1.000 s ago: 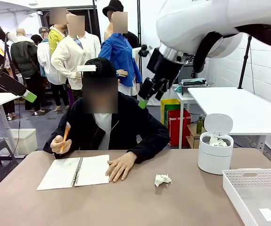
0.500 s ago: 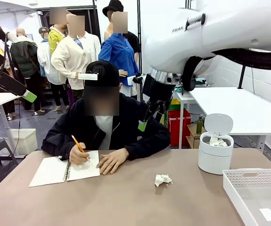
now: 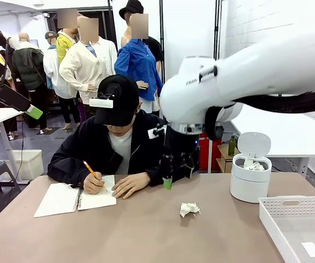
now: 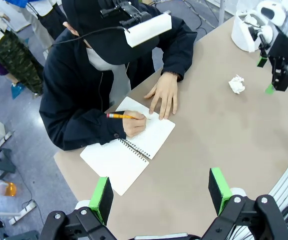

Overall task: Sort the paper based on its condition.
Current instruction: If a person hands you a paper, place it in the Organizing basket , and if it's crumpled, put it in the Trash can.

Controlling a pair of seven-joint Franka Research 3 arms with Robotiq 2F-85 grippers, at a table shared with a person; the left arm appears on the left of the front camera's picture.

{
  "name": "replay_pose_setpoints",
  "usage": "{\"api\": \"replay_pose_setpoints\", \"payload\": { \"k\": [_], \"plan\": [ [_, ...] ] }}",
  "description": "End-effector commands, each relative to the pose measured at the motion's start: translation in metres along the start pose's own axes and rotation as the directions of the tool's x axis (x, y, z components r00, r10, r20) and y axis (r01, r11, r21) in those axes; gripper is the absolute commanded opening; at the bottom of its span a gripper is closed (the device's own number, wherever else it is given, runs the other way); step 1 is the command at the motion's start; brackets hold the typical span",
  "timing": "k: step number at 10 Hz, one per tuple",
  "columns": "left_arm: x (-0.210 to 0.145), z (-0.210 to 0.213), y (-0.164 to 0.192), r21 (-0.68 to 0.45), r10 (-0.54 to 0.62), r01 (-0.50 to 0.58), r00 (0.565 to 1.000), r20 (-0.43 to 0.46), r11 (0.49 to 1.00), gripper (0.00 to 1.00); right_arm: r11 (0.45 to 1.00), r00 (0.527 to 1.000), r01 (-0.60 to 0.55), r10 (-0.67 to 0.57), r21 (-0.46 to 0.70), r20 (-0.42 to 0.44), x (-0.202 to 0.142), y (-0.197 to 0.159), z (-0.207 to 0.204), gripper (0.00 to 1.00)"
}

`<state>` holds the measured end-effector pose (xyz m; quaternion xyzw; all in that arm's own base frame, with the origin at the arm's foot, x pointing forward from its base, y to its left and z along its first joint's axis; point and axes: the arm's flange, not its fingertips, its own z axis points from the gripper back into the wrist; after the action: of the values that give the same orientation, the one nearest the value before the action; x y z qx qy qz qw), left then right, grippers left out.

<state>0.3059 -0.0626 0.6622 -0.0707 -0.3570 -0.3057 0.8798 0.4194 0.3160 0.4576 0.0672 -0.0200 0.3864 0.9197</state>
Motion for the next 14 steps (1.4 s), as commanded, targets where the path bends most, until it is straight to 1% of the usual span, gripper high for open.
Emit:
{"api": "replay_pose_setpoints", "payload": {
  "k": [1, 2, 3, 4, 5, 6, 7, 10, 11, 12, 13, 14],
  "plan": [
    [0.0, 0.0, 0.0, 0.002, 0.0, 0.0, 1.0, 0.0, 1.0, 1.0, 0.998, 0.999, 0.042, -0.043, -0.036, -0.025, -0.004, -0.008, -0.02, 1.0],
    [0.0, 0.0, 0.0, 0.002, 0.0, 0.0, 1.0, 0.0, 1.0, 1.0, 0.997, 0.995, 0.072, -0.074, -0.04, -0.069, -0.007, -0.016, -0.042, 1.0],
    [0.0, 0.0, 0.0, 0.002, 0.0, 0.0, 1.0, 0.0, 1.0, 1.0, 0.994, 0.992, 0.098, -0.102, -0.048, -0.08, -0.005, -0.024, -0.056, 1.0],
    [0.0, 0.0, 0.0, 0.002, 0.0, 0.0, 1.0, 0.0, 1.0, 1.0, 0.99, 0.989, 0.116, -0.123, -0.083, -0.084, -0.002, -0.03, -0.067, 1.0],
    [0.0, 0.0, 0.0, 0.002, 0.0, 0.0, 1.0, 0.0, 1.0, 1.0, 0.979, 0.986, 0.145, -0.156, -0.144, -0.066, 0.002, -0.037, -0.081, 1.0],
    [0.0, 0.0, 0.0, 0.002, 0.0, 0.0, 1.0, 0.0, 1.0, 1.0, 0.977, 0.986, 0.151, -0.16, -0.151, -0.049, 0.004, -0.041, -0.082, 1.0],
    [0.0, 0.0, 0.0, 0.002, 0.0, 0.0, 1.0, 0.0, 1.0, 1.0, 0.993, 0.99, 0.101, -0.106, -0.062, -0.088, -0.007, -0.036, -0.07, 1.0],
    [0.0, 0.0, 0.0, 0.002, 0.0, 0.0, 1.0, 0.0, 1.0, 1.0, 0.993, 0.99, 0.101, -0.106, -0.062, -0.088, -0.007, -0.036, -0.07, 1.0],
    [0.0, 0.0, 0.0, 0.002, 0.0, 0.0, 1.0, 0.0, 1.0, 1.0, 0.989, 0.989, 0.115, -0.122, -0.09, -0.081, -0.004, -0.038, -0.075, 1.0],
    [0.0, 0.0, 0.0, 0.002, 0.0, 0.0, 1.0, 0.0, 1.0, 1.0, 0.974, 0.979, 0.189, -0.197, -0.125, -0.056, 0.009, -0.042, -0.088, 1.0],
    [0.0, 0.0, 0.0, 0.002, 0.0, 0.0, 1.0, 0.0, 1.0, 1.0, 0.968, 0.974, 0.219, -0.225, -0.124, -0.037, 0.017, -0.042, -0.097, 1.0],
    [0.0, 0.0, 0.0, 0.002, 0.0, 0.0, 1.0, 0.0, 1.0, 1.0, 0.955, 0.966, 0.25, -0.257, -0.157, -0.028, 0.023, -0.041, -0.106, 1.0]
  ]
}}
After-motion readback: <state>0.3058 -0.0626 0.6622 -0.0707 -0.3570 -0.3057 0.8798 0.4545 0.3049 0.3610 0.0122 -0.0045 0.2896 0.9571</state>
